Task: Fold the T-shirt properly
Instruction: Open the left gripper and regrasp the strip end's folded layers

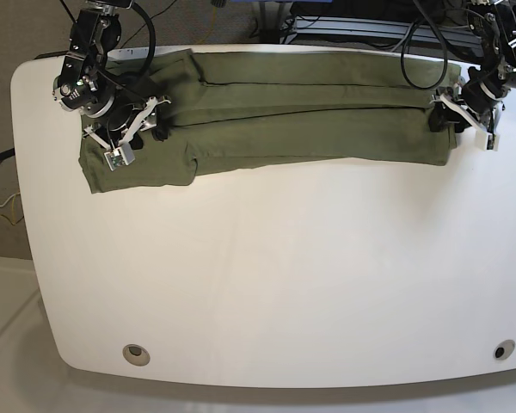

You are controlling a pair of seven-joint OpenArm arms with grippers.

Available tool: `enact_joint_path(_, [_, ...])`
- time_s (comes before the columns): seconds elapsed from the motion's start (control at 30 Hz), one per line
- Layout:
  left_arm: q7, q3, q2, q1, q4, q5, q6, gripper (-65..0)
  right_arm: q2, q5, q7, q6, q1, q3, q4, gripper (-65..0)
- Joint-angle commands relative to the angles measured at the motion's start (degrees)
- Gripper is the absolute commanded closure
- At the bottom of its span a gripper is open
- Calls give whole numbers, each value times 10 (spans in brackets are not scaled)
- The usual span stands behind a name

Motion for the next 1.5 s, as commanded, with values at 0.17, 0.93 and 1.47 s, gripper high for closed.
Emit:
enact_joint_path(0.17, [-23, -13, 1, 4, 11, -21, -10, 0, 6, 8, 11, 3, 4, 2, 10, -289])
enact_joint_path(0.93, [86, -62, 62, -1, 105, -54, -26, 0, 4, 5, 12, 3, 8, 2, 9, -276])
enact_joint_path(1.47, [89, -41, 76, 13, 156, -53, -27, 0, 4, 4, 13, 3, 7, 3, 8, -275])
